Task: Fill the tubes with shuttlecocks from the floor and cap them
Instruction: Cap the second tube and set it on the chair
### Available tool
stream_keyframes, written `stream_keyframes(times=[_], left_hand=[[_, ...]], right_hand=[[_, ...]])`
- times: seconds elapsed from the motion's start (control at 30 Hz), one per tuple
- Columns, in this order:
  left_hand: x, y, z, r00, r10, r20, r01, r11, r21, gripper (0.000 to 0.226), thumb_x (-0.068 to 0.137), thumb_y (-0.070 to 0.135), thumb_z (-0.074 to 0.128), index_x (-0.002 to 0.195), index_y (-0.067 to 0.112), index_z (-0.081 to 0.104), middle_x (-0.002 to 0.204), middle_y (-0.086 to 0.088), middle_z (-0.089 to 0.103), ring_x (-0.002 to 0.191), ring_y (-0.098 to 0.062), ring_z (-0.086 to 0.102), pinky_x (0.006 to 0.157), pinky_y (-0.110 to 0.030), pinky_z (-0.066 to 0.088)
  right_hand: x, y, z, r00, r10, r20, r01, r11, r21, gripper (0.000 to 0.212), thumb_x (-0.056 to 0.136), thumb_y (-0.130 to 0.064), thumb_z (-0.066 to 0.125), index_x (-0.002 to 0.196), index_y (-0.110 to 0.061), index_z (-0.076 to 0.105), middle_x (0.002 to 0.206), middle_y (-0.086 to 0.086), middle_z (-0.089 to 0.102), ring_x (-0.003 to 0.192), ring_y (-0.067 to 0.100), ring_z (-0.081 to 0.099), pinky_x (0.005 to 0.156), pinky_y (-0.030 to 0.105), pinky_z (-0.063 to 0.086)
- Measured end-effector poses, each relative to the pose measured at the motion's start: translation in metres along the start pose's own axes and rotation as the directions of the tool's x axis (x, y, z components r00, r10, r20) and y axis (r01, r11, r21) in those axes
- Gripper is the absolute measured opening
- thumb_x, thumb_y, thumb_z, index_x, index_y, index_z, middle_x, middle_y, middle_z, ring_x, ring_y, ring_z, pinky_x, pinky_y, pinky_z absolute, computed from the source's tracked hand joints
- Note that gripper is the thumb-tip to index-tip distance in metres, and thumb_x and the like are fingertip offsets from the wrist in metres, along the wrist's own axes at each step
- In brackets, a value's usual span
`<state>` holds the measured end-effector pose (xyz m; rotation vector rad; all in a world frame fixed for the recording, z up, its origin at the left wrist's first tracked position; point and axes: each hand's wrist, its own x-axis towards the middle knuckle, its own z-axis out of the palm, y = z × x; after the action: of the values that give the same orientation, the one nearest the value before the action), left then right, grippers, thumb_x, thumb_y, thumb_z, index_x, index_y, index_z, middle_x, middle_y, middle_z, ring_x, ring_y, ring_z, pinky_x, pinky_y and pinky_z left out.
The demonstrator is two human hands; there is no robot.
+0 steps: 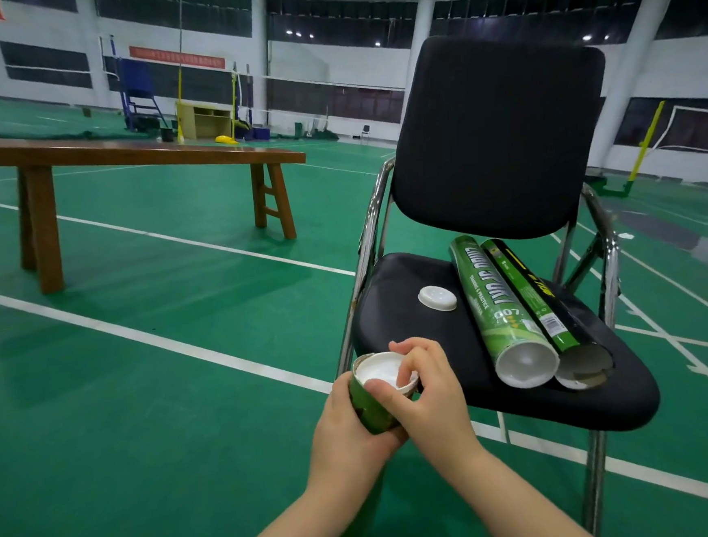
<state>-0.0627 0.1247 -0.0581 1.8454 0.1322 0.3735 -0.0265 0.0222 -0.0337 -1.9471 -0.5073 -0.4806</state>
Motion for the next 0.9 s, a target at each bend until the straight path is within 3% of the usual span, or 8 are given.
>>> stream_keyframes(times=[0.17, 0.3, 0.47, 0.6, 0.77, 0.9], left_hand=[[-0.002, 0.002, -0.004, 1.000, 0.010, 0.020, -0.010, 1.000, -0.006, 0.059, 0.060, 0.030, 0.076, 0.107, 0.039, 0.041, 0.093, 0.017, 0.057, 0.081, 0.003, 0.053, 0.058, -0.009, 0.039], [-0.004, -0.001, -0.006, 1.000, 0.015, 0.026, -0.016, 1.000, 0.005, 0.063, 0.060, 0.031, 0.075, 0.111, 0.041, 0.041, 0.098, 0.016, 0.058, 0.085, -0.002, 0.054, 0.060, -0.009, 0.037], [-0.009, -0.004, -0.007, 0.998, 0.035, 0.053, -0.037, 0.999, 0.026, 0.065, 0.058, 0.036, 0.077, 0.109, 0.046, 0.038, 0.098, 0.016, 0.058, 0.086, -0.001, 0.053, 0.062, -0.008, 0.038], [-0.013, -0.011, -0.004, 0.998, 0.012, 0.056, -0.012, 1.000, 0.014, 0.070, 0.056, 0.040, 0.081, 0.113, 0.042, 0.040, 0.101, 0.017, 0.057, 0.092, -0.002, 0.054, 0.068, -0.010, 0.040], [-0.016, -0.016, 0.000, 0.998, -0.012, 0.056, 0.013, 1.000, -0.018, 0.064, 0.058, 0.035, 0.081, 0.109, 0.039, 0.042, 0.095, 0.016, 0.059, 0.086, 0.002, 0.054, 0.063, -0.009, 0.039], [-0.019, -0.020, 0.003, 0.995, -0.033, 0.091, 0.032, 0.999, 0.019, 0.056, 0.062, 0.033, 0.075, 0.106, 0.039, 0.041, 0.093, 0.012, 0.059, 0.083, -0.001, 0.055, 0.060, -0.013, 0.039]], right_hand=[[-0.002, -0.003, -0.001, 0.997, -0.029, 0.069, 0.036, 0.994, -0.105, 0.034, 0.069, -0.060, 0.051, 0.067, -0.027, 0.040, 0.115, -0.020, 0.049, 0.110, -0.013, 0.041, 0.083, 0.005, 0.031], [-0.006, -0.005, -0.006, 0.984, -0.028, 0.176, 0.065, 0.976, -0.209, 0.033, 0.068, -0.063, 0.048, 0.074, -0.032, 0.040, 0.129, -0.022, 0.040, 0.118, -0.004, 0.037, 0.092, 0.021, 0.032], [-0.010, -0.010, -0.014, 0.972, 0.043, 0.230, 0.008, 0.976, -0.217, 0.044, 0.067, -0.066, 0.047, 0.101, -0.037, 0.047, 0.119, -0.029, 0.043, 0.112, -0.003, 0.043, 0.084, 0.004, 0.030], [-0.013, -0.008, -0.020, 0.968, 0.055, 0.247, 0.006, 0.971, -0.238, 0.029, 0.080, -0.048, 0.060, 0.105, -0.036, 0.052, 0.120, -0.025, 0.044, 0.113, -0.005, 0.040, 0.084, -0.005, 0.023], [-0.020, -0.009, -0.015, 0.972, 0.033, 0.234, 0.025, 0.971, -0.238, 0.062, 0.074, -0.068, 0.034, 0.115, -0.031, 0.063, 0.138, -0.018, 0.040, 0.125, 0.000, 0.038, 0.093, 0.004, 0.025], [-0.026, -0.003, -0.007, 0.946, 0.000, 0.324, 0.124, 0.923, -0.364, 0.077, 0.075, -0.077, 0.016, 0.126, -0.035, 0.055, 0.146, -0.013, 0.035, 0.134, 0.005, 0.032, 0.101, 0.008, 0.018]])
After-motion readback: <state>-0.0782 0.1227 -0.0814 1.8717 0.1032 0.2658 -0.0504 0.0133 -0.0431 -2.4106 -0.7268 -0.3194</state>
